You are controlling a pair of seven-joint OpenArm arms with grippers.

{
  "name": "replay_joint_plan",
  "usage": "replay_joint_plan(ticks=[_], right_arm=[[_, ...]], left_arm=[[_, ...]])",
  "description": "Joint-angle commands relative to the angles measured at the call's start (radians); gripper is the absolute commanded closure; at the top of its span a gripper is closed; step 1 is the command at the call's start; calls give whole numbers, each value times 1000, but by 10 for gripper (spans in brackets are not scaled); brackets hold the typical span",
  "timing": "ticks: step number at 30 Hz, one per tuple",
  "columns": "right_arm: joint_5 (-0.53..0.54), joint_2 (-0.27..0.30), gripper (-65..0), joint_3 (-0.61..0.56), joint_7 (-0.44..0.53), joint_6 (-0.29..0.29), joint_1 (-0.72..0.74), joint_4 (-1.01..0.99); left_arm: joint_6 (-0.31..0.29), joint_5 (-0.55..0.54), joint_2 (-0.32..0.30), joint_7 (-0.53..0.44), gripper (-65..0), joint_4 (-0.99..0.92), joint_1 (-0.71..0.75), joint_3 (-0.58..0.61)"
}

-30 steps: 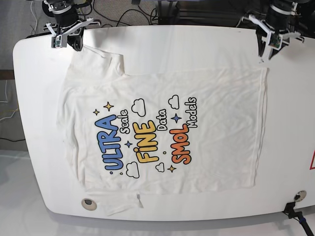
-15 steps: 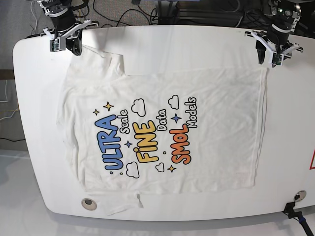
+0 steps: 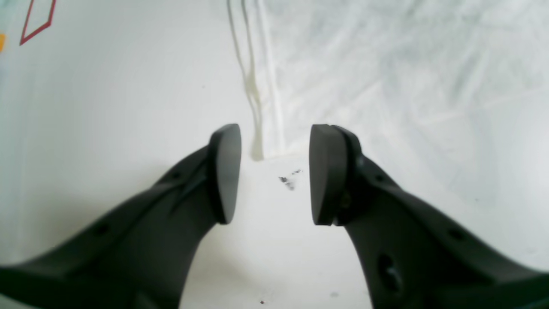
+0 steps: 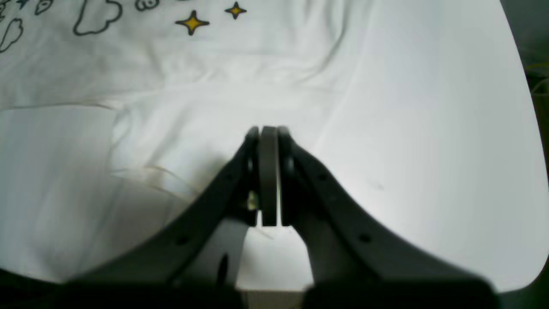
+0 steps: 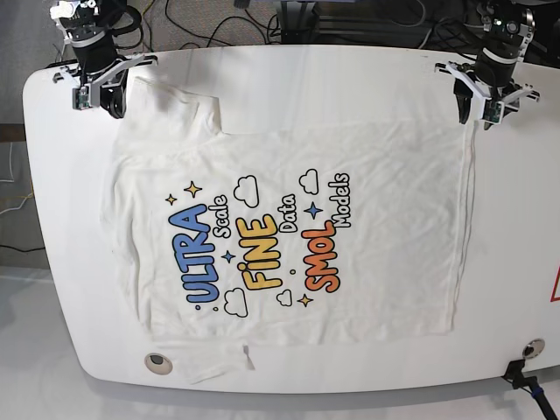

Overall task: Fold the T-shirt properly
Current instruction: 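Move both grippers down to the shirt's shoulder corners, then close both grippers on the shirt's shoulder edges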

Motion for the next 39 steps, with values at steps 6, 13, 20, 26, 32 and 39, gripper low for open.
replay_joint_plan(ticks=[6, 13, 20, 26, 32, 39], right_arm=[[14, 40, -233, 8, -85, 0, 105, -9], [27, 28, -297, 12, -105, -7, 228, -81], [20, 32, -294, 5, -116, 3, 242, -100], [21, 30, -293, 2, -123, 4, 248, -104], [24, 30, -294, -2, -125, 6, 247, -104], [25, 31, -294, -3, -127, 6, 244, -104]], left_arm=[[9, -5, -6, -71, -270, 25, 27, -17], [8, -1, -5, -75, -270, 20, 40, -22], [5, -7, -9, -72, -269, 23, 19, -18], [8, 3, -16, -52, -259, 23, -20, -13], [10, 10, -19, -15, -252, 26, -59, -11], [14, 7, -19, -19, -396, 7, -90, -2]])
